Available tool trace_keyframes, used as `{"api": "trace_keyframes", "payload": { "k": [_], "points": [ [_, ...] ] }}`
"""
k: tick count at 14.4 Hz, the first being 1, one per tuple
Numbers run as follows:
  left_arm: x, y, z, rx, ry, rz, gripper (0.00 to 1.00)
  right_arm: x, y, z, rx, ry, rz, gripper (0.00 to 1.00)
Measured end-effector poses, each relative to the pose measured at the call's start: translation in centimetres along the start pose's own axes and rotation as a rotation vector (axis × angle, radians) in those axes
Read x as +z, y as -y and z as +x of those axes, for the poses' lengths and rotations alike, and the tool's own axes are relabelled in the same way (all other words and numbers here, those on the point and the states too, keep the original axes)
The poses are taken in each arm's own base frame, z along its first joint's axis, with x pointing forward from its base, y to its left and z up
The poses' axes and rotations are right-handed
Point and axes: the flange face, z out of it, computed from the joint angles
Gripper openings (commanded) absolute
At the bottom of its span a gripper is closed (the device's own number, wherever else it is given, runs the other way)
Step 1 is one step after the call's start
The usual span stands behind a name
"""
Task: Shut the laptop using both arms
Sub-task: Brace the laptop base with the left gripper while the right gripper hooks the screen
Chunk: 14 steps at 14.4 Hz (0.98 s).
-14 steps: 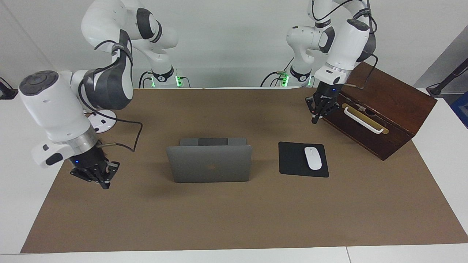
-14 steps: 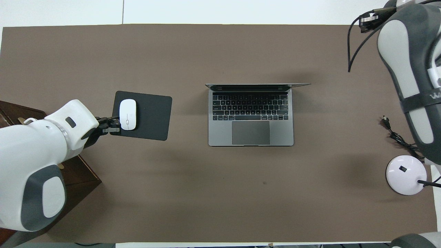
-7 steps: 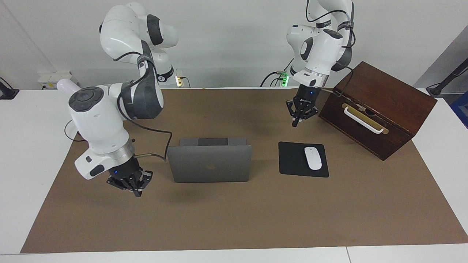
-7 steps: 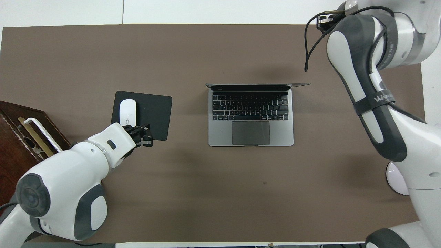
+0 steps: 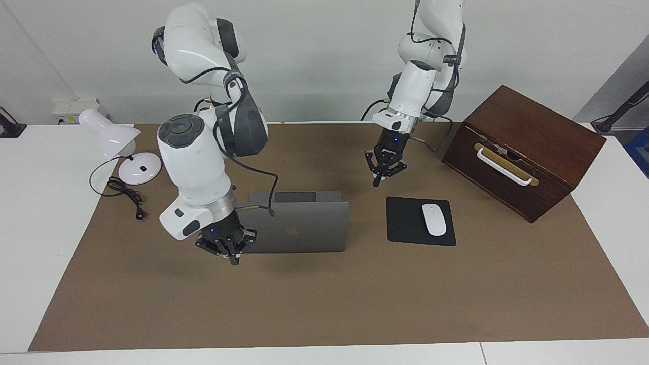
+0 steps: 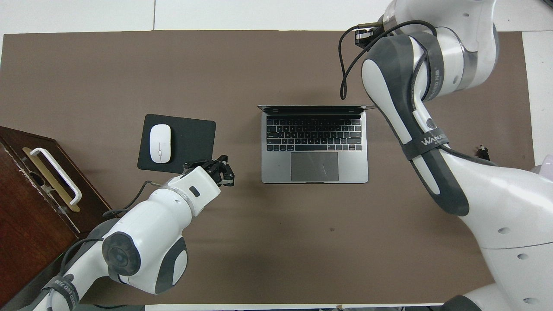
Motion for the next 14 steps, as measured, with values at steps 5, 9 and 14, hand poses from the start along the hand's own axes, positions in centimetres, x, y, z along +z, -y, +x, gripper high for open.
{"api": "trace_keyframes", "payload": {
  "k": [5, 9, 14],
  "points": [
    [1.4, -1.3, -0.4, 0.020, -0.009, -0.009, 0.00, 0.4, 3.2, -1.4, -0.040, 0.055, -0.001, 0.00],
    [3.2, -2.9, -1.3, 0.052, -0.039, -0.023, 0.00, 0.9, 3.7, -2.3, -0.038, 0.130, 0.019, 0.00],
    [5.4, -5.2, -1.1, 0.085, -0.052, -0.042, 0.00, 1.4, 4.2, -3.7, -0.042, 0.230, 0.025, 0.00]
  ]
}}
